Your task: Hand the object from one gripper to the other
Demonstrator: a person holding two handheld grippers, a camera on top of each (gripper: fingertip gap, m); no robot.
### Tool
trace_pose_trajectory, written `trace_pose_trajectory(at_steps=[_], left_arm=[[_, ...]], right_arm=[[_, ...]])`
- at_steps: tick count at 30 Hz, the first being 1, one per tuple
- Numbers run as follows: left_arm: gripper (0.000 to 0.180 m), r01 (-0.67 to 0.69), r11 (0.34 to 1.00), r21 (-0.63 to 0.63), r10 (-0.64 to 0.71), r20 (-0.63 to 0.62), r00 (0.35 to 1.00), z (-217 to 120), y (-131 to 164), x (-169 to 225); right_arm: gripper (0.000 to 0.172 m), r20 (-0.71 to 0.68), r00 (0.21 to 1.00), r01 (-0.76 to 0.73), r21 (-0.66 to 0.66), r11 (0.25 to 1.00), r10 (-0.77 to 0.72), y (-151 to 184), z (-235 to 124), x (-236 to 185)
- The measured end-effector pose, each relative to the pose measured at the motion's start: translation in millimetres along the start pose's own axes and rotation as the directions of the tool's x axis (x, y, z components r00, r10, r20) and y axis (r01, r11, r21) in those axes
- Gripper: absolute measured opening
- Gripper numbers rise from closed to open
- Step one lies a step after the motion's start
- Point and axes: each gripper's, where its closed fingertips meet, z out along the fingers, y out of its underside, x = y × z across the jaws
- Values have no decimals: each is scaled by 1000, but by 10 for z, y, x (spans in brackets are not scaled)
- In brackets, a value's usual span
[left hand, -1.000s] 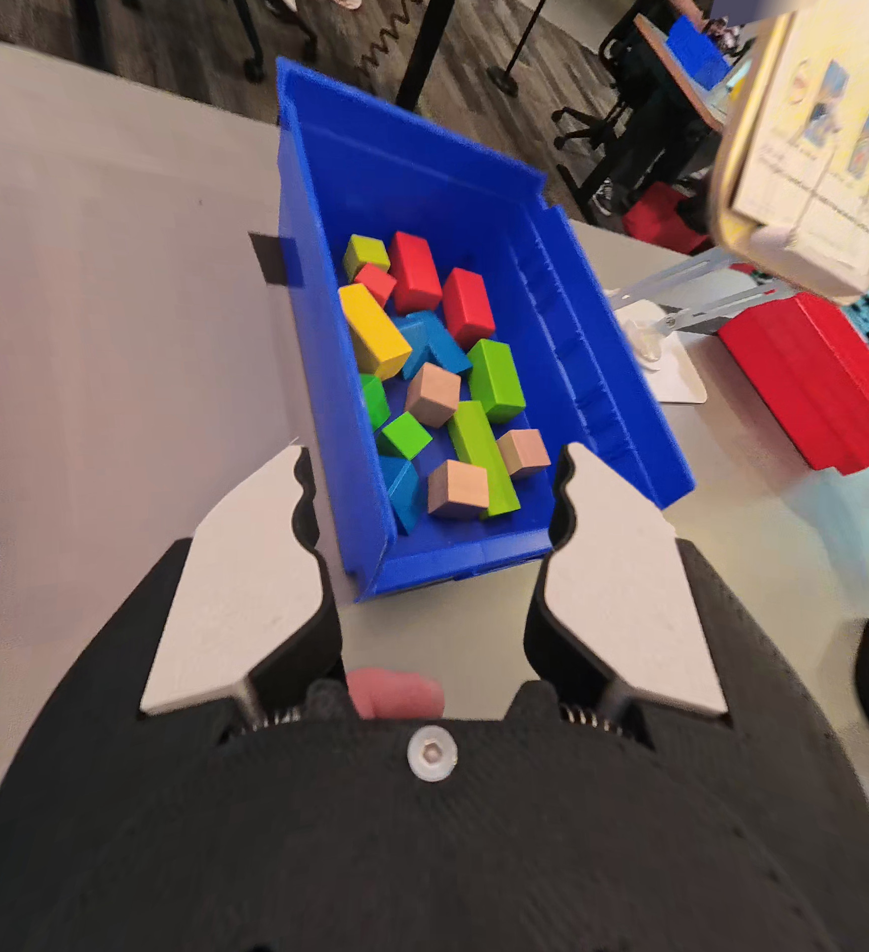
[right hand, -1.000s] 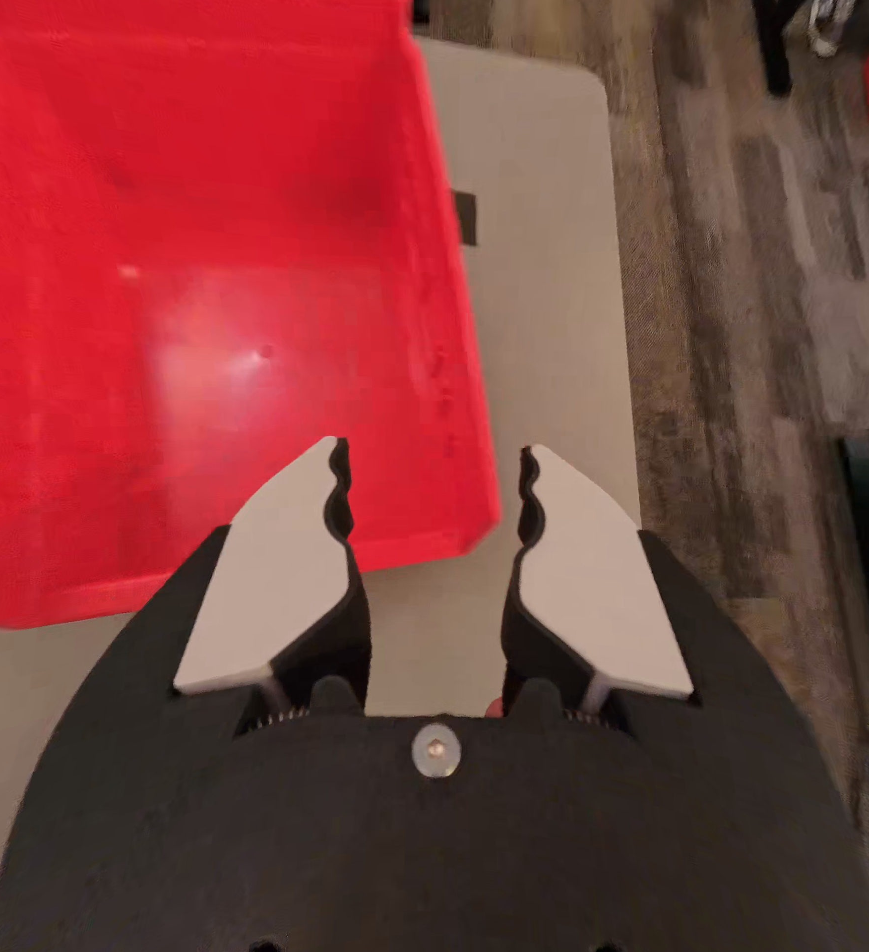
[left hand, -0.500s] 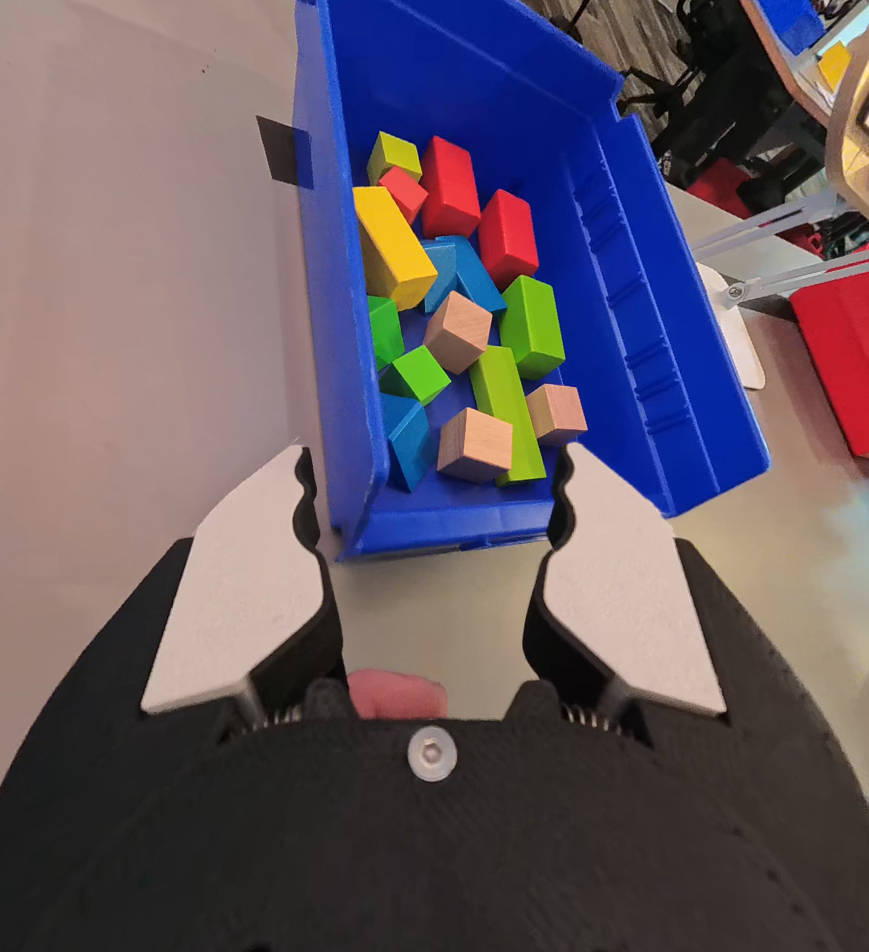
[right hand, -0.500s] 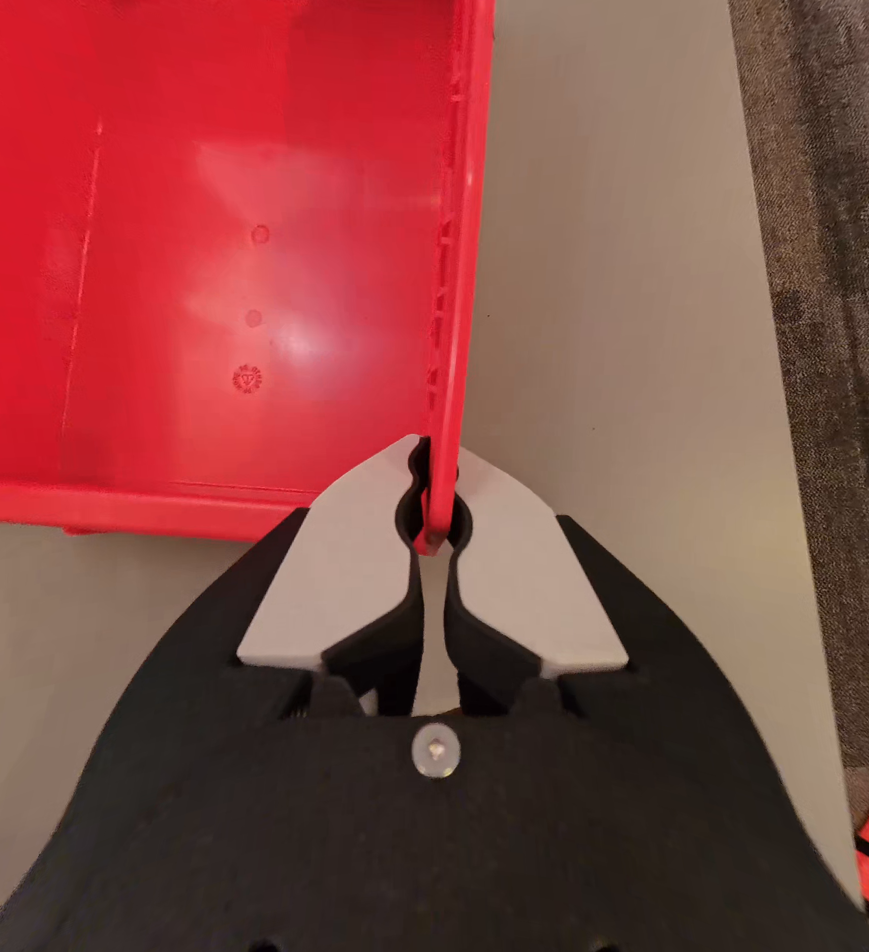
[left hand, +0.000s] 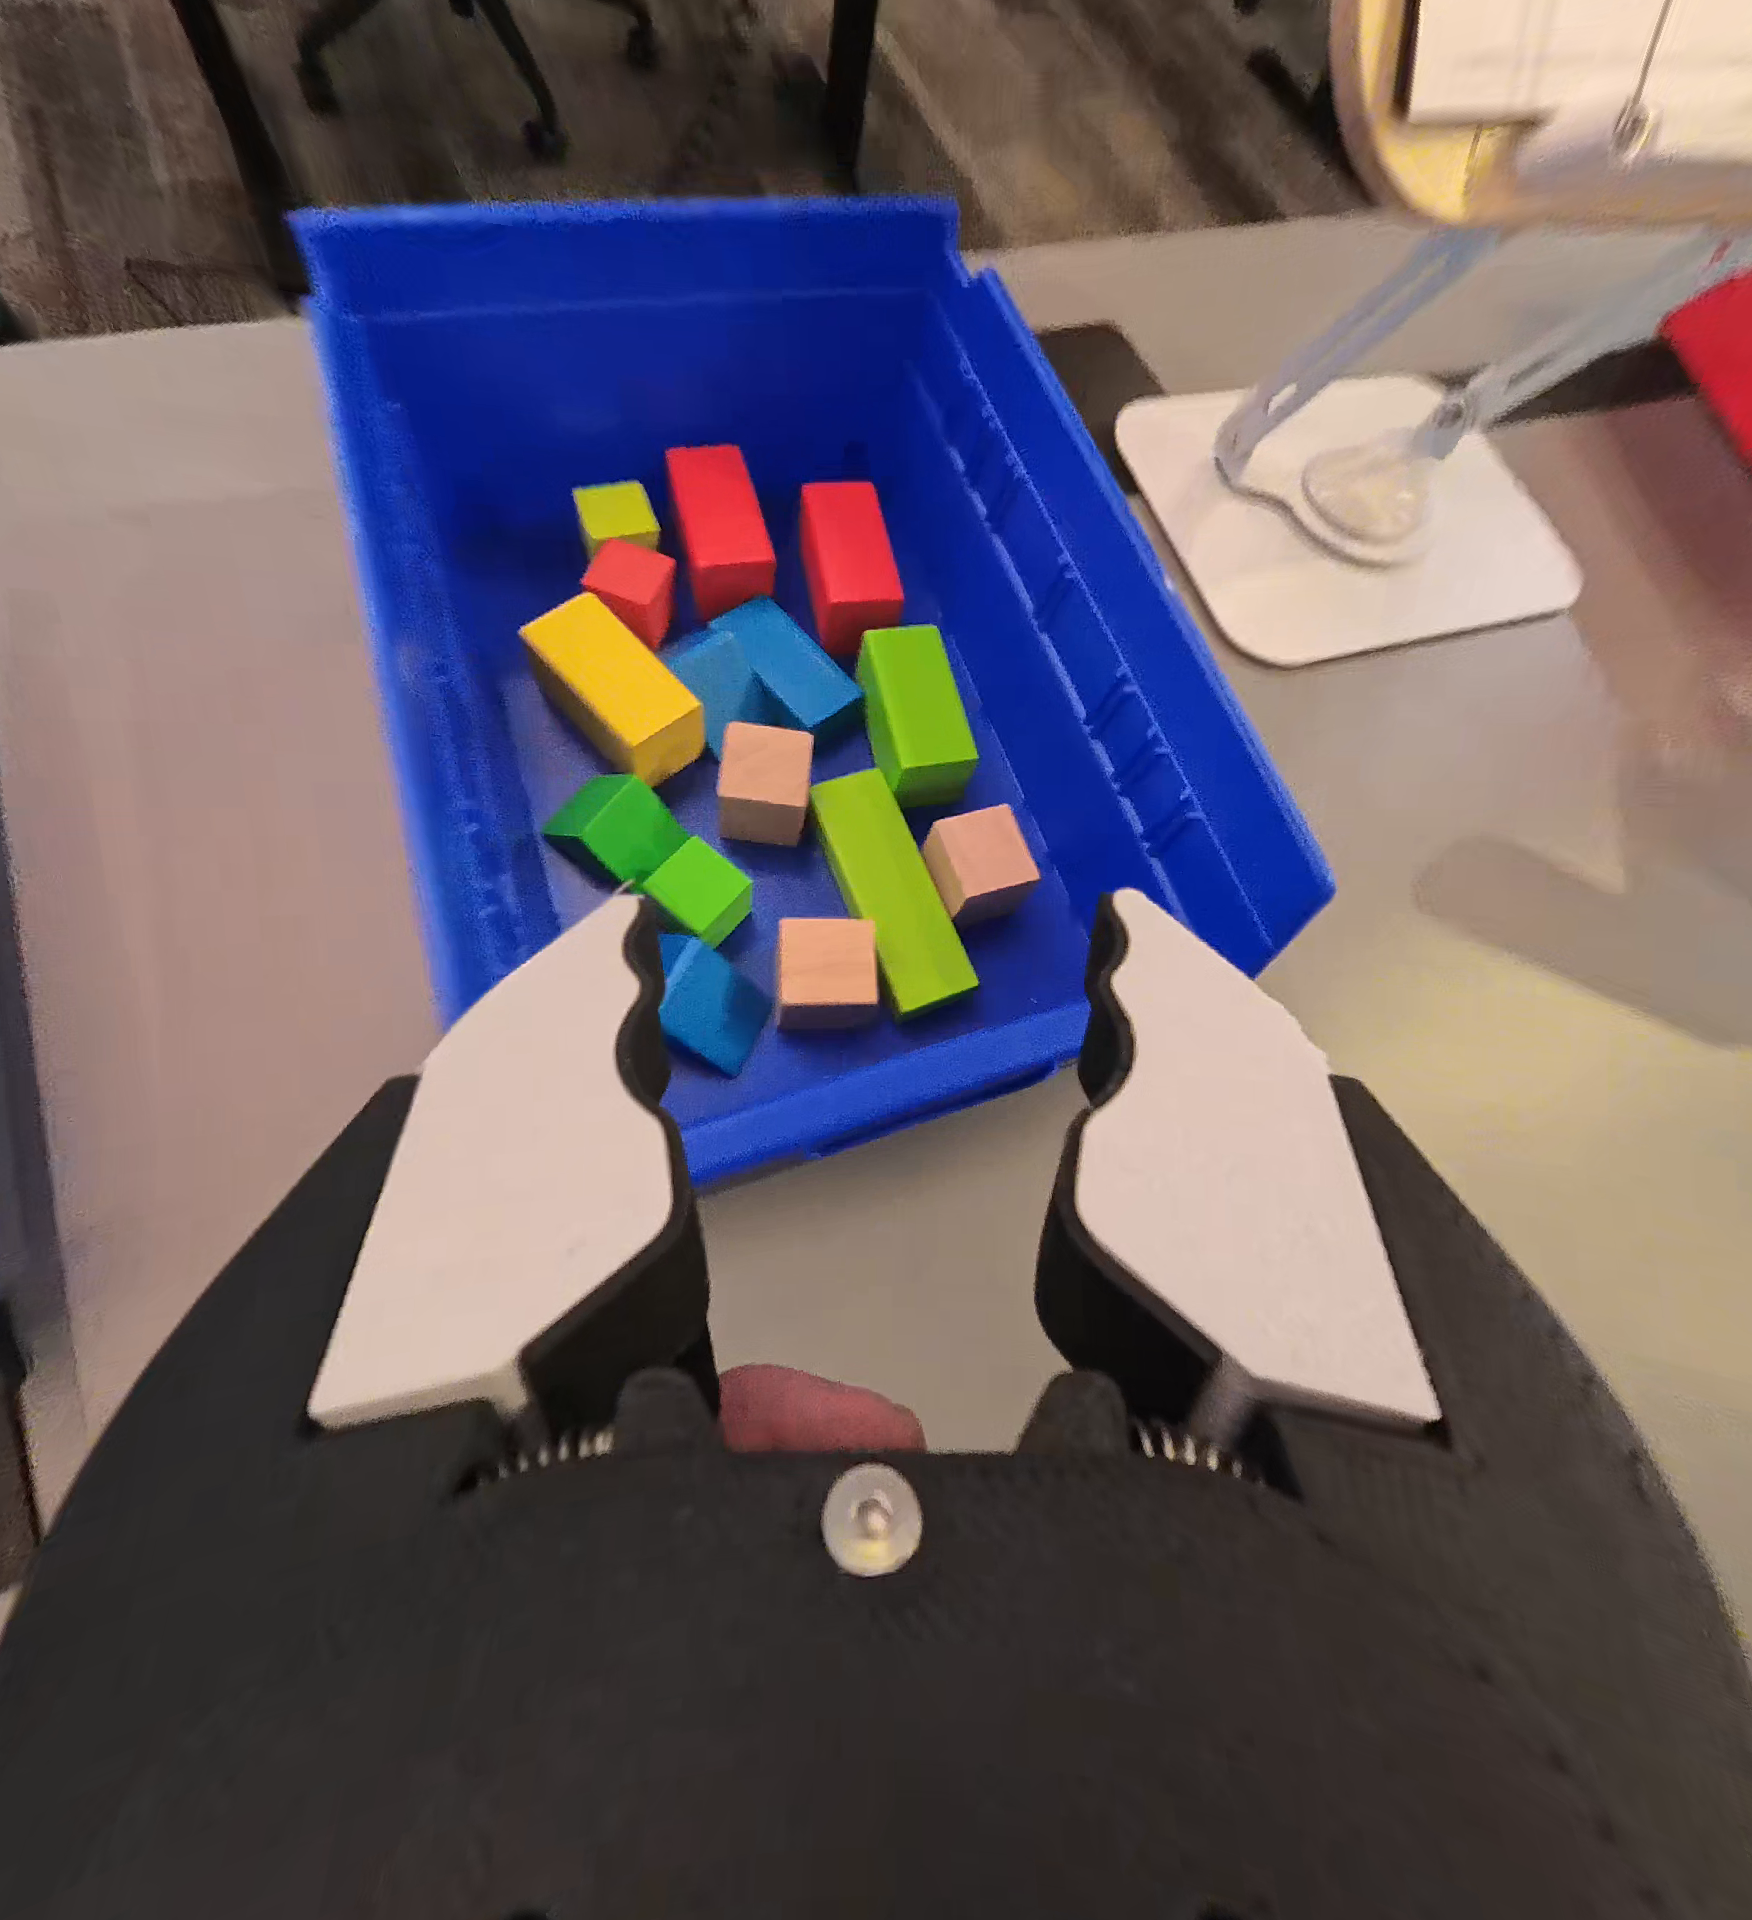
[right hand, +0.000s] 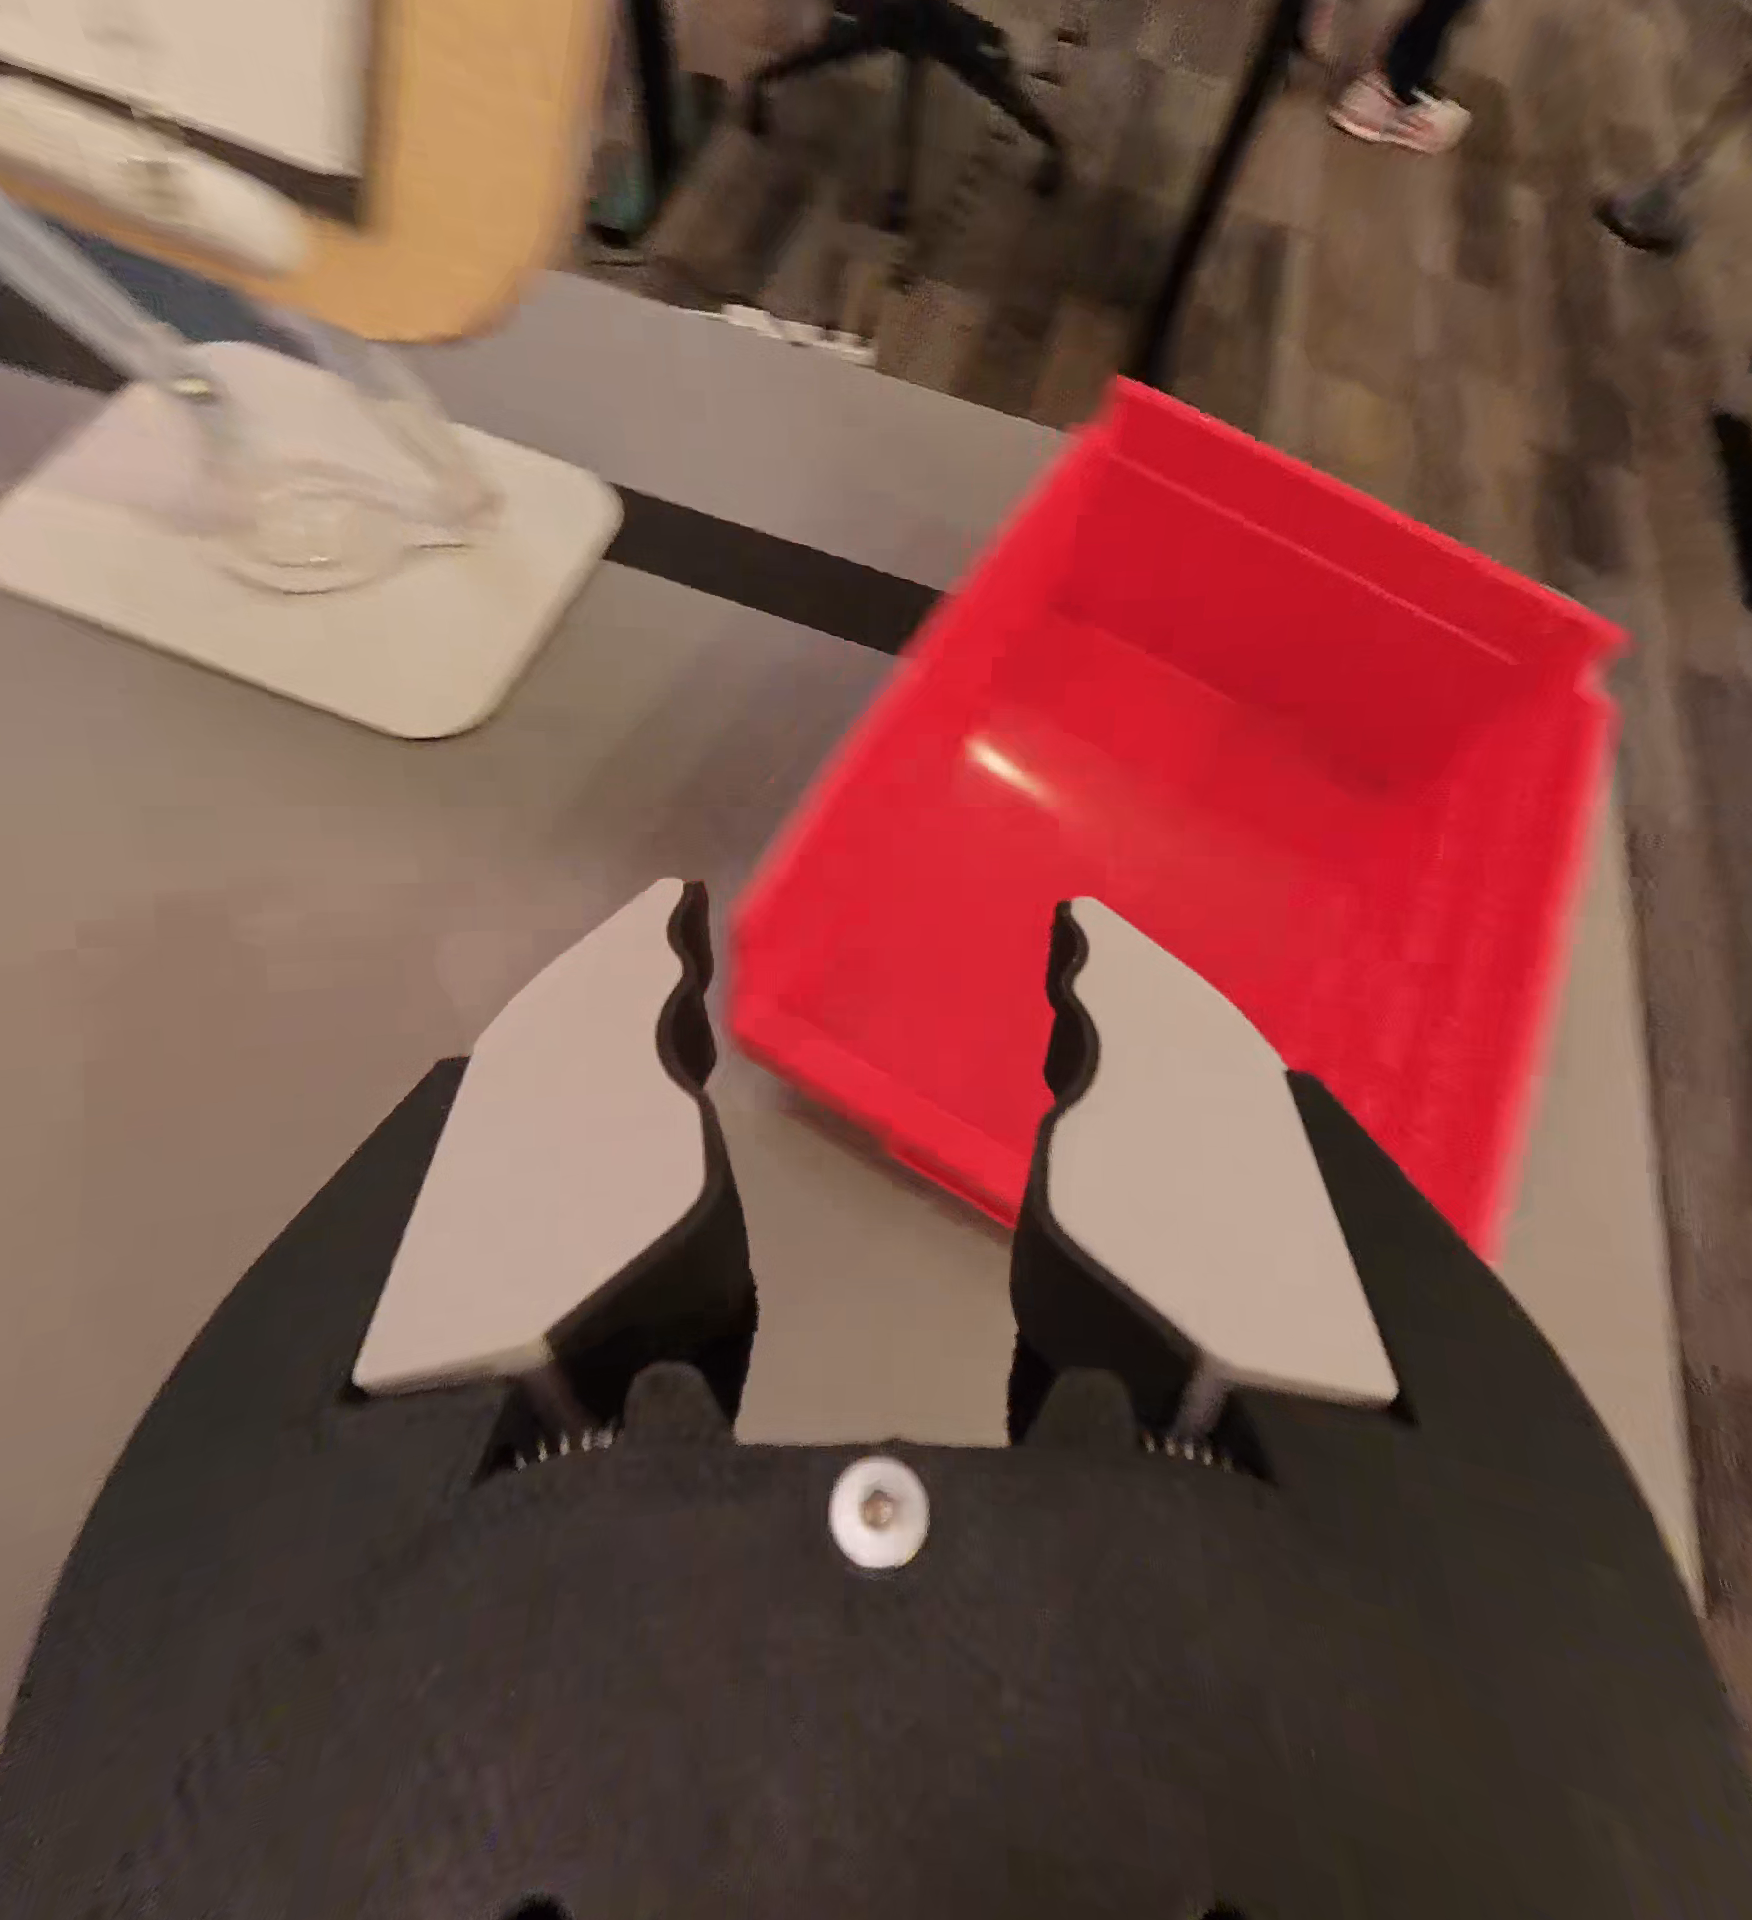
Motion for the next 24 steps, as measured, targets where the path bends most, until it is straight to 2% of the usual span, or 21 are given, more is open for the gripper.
trace_pose_trajectory(at_steps=[4, 8, 10, 14, 17, 18, 19, 24], left_arm=[[76, -91, 986, -142, 92, -4, 996, 522, -76, 225], [72, -87, 947, -309, 90, -4, 996, 1154, 29, 195], [69, -83, 911, -404, 104, 31, 994, 1385, 144, 94], [66, -52, 875, -481, 75, 29, 997, 1684, 263, 70], [57, -42, 863, -503, 77, 49, 996, 1752, 255, 64], [50, -40, 860, -509, 69, 38, 997, 1759, 249, 88], [34, -39, 856, -515, 49, 6, 999, 1770, 249, 149], [33, -101, 841, -531, 138, 29, 990, 1803, 250, 136]], right_arm=[[60, 164, 982, 97, 5, 995, -96, -46, 291, -924], [59, 246, 959, 147, 0, 989, -143, 27, 388, -1427], [59, 239, 955, 183, -9, 983, -175, 77, 396, -1498], [58, 263, 951, 168, -10, 986, -160, 141, 378, -1531], [58, 261, 952, 171, -16, 985, -161, 180, 372, -1501], [58, 265, 951, 166, -12, 986, -157, 178, 367, -1498], [57, 267, 951, 165, -9, 986, -157, 174, 364, -1494], [57, 287, 944, 170, 2, 985, -164, 153, 386, -1549]])
